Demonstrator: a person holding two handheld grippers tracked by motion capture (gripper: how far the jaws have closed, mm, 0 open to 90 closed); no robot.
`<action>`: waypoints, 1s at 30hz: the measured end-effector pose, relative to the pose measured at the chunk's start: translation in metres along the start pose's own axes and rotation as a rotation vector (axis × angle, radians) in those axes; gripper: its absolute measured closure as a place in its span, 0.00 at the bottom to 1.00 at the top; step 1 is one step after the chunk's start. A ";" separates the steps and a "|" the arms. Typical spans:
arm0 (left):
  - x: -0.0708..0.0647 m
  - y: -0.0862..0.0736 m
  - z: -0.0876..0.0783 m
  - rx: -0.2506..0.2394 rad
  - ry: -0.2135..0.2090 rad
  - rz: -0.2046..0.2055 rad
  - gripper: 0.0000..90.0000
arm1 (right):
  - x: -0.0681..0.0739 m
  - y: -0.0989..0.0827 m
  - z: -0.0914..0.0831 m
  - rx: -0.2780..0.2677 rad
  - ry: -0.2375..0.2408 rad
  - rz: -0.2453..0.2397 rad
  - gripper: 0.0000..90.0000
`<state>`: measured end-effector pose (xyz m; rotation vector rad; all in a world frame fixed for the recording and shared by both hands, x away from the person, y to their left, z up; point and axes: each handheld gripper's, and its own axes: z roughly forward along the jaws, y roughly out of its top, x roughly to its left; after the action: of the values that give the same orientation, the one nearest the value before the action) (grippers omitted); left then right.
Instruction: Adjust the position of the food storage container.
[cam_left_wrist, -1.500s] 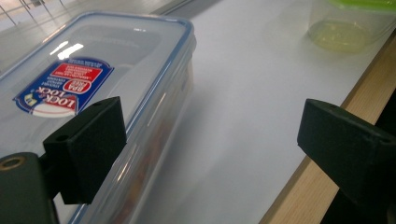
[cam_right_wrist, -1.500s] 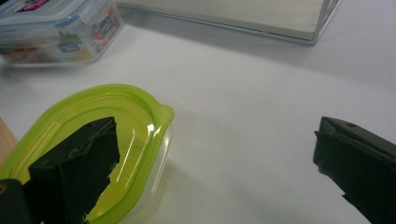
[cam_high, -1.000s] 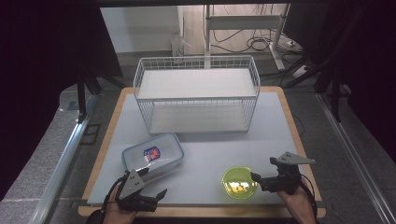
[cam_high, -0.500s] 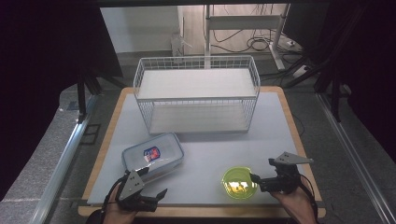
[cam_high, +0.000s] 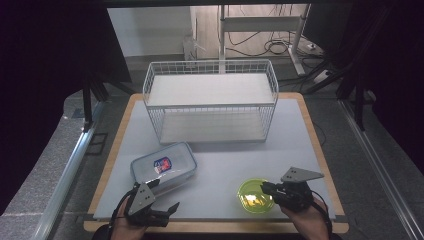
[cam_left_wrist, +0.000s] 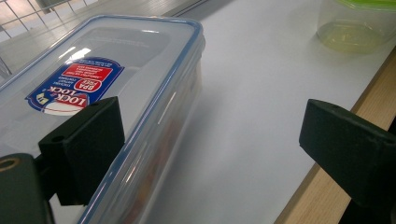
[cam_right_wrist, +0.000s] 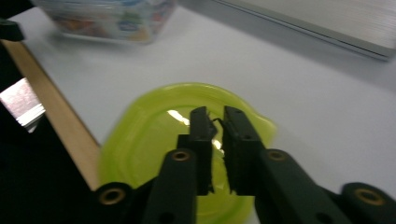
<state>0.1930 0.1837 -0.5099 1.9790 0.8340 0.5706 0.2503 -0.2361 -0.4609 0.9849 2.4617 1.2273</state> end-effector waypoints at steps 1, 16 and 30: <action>0.000 0.000 0.000 0.000 0.000 0.000 0.08 | 0.005 0.001 0.001 0.002 0.015 -0.007 0.98; -0.001 0.000 0.001 0.012 -0.004 0.006 0.08 | 0.062 0.003 0.040 0.117 0.148 -0.129 1.00; -0.001 0.000 0.002 0.011 -0.004 0.003 0.08 | 0.037 0.000 0.039 0.126 0.092 -0.084 1.00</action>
<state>0.1934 0.1825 -0.5111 1.9912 0.8335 0.5640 0.2406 -0.1874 -0.4821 0.8637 2.6504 1.1270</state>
